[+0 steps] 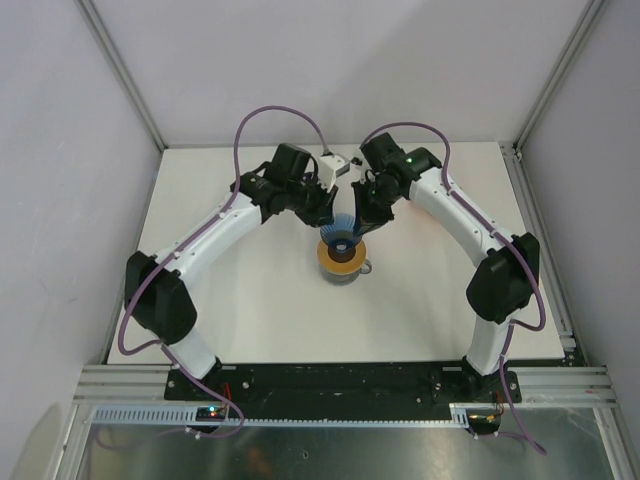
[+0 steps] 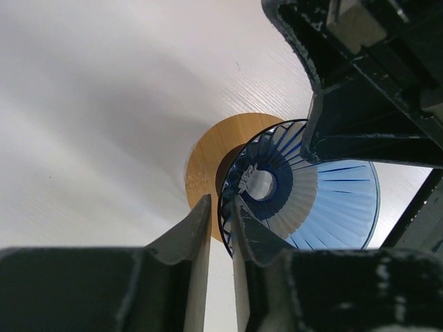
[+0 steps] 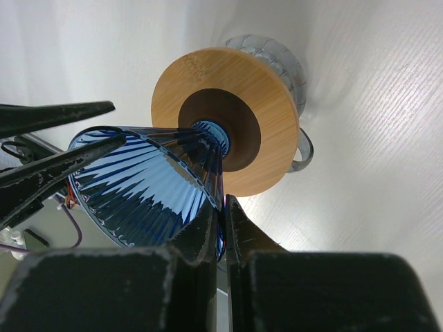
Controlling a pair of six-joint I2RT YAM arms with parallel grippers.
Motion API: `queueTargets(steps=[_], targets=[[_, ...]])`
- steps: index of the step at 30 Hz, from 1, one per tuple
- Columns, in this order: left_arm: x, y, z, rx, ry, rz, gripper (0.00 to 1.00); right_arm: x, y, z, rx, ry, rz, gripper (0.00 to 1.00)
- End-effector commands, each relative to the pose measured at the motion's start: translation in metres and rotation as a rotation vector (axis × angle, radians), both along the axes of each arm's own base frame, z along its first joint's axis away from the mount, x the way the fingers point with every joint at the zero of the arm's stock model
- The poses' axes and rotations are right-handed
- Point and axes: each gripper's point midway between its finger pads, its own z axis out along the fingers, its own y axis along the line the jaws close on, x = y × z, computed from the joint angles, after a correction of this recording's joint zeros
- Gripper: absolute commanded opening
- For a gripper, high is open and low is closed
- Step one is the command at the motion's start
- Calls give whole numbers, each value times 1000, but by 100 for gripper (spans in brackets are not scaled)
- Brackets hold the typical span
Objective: Place the coffee filter in the dripper
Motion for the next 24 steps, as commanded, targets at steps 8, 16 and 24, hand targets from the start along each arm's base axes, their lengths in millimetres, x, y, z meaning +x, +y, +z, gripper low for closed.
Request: queueTargets(steps=[8, 16, 24], targets=[[-10, 0, -13, 6, 17, -55, 1, 2, -1, -6, -27, 8, 16, 0], [-14, 7, -40, 55, 65, -43, 0, 4, -1, -11, -18, 18, 17, 0], [-25, 13, -57, 87, 121, -62, 0, 3, 3, -13, 3, 34, 26, 0]])
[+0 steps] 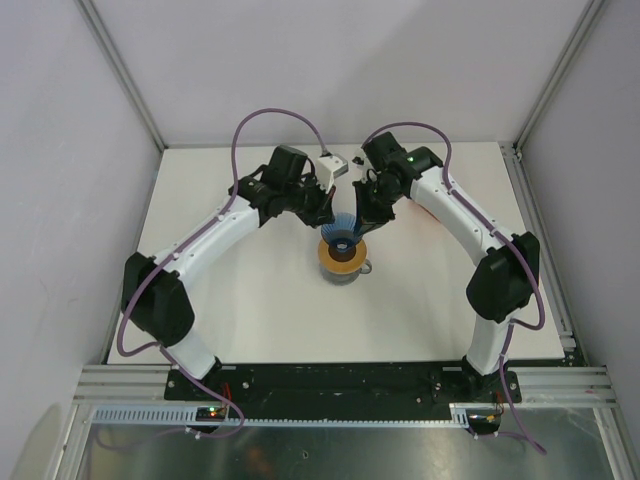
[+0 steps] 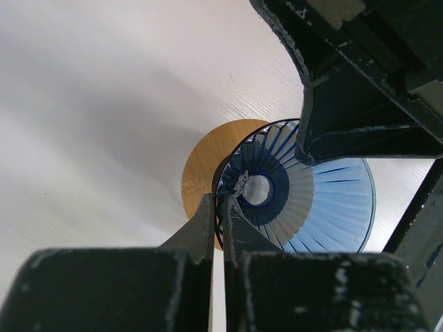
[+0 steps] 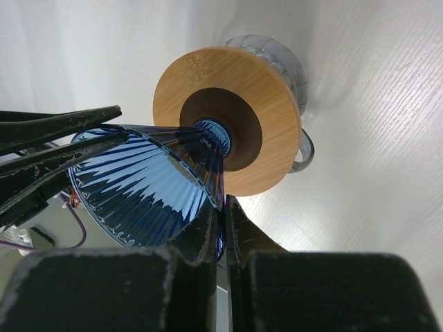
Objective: Place the coffee filter in the dripper
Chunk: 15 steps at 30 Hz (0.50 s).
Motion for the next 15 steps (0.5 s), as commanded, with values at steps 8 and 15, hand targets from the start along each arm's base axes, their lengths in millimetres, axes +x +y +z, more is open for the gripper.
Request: queueTargets(steps=[8, 15], targets=[[-33, 23, -78, 173, 197, -42, 0, 0, 1, -26, -8, 47, 21, 0], [-35, 26, -95, 195, 237, -39, 0, 4, -3, -33, -27, 41, -1, 0]])
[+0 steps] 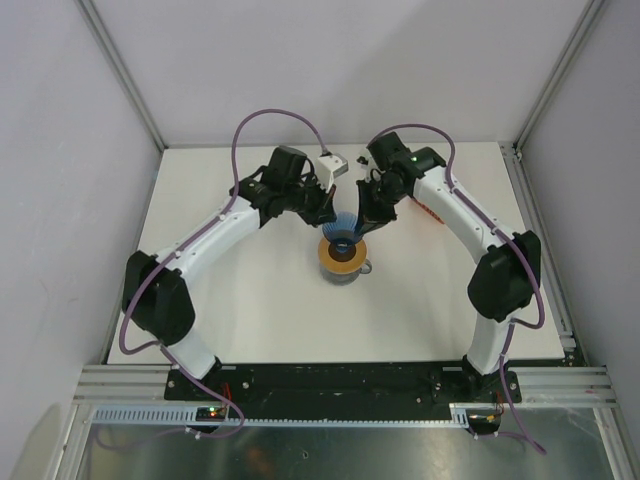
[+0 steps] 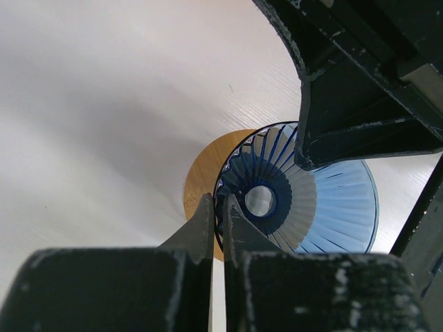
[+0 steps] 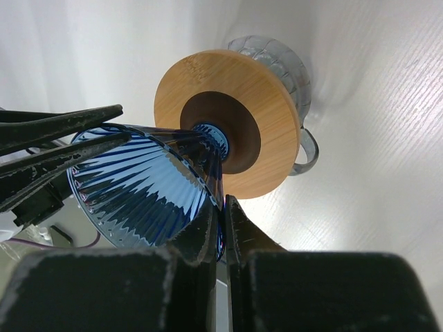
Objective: Place the coffee filter in the dripper
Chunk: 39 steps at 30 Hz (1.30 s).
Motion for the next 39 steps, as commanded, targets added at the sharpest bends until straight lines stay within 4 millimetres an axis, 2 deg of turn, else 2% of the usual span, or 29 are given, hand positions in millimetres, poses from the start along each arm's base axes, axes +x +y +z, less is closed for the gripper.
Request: queueTargets(steps=[1, 6, 15, 20, 34, 39], targets=[[-40, 30, -90, 218, 241, -30, 0, 1, -2, -29, -60, 7, 22, 0], [-41, 32, -88, 210, 224, -29, 0, 1, 1, -26, -42, -29, 15, 0], [-35, 29, -66, 124, 90, -7, 0, 15, -2, -7, -108, -204, -31, 0], [-37, 33, -73, 125, 86, 10, 0, 15, 2, -5, -111, -256, -33, 0], [-52, 25, -92, 90, 228, -20, 0, 3, -4, -20, -110, -128, -45, 0], [-54, 22, -82, 71, 262, -26, 0, 0, 2, -11, -87, -115, -28, 0]])
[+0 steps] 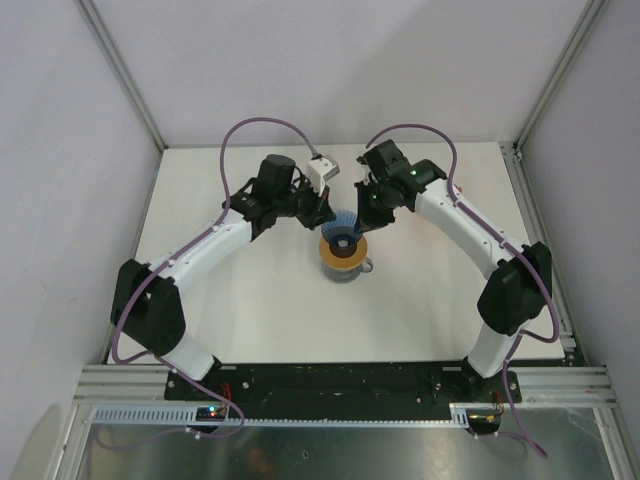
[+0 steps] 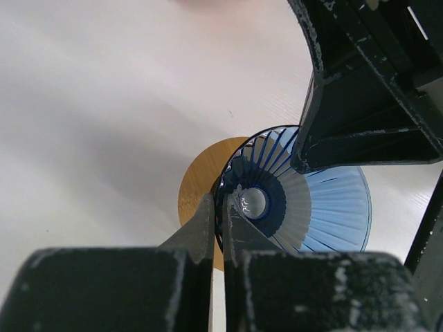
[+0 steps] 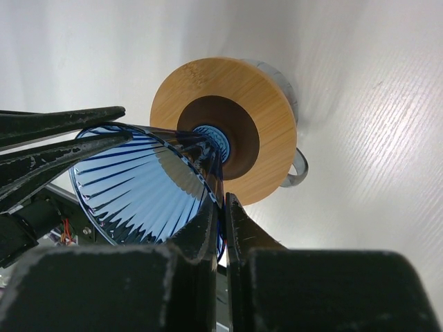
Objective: Place the coffee filter in the dripper
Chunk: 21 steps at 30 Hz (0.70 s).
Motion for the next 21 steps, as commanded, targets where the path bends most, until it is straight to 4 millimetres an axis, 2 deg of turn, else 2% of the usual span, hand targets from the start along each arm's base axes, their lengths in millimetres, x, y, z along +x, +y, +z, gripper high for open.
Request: queueTargets(steps=[1, 5, 15, 21], targets=[[-56, 22, -81, 187, 345, -39, 0, -3, 3, -13, -39, 46, 38, 0], [-50, 19, -65, 171, 314, -36, 0, 2, 6, -5, -32, 30, 41, 0], [-45, 15, -48, 162, 295, -39, 0, 7, 9, 2, -22, 32, 50, 0], [-47, 14, -56, 169, 328, -48, 0, 6, 7, -3, -32, 45, 48, 0]])
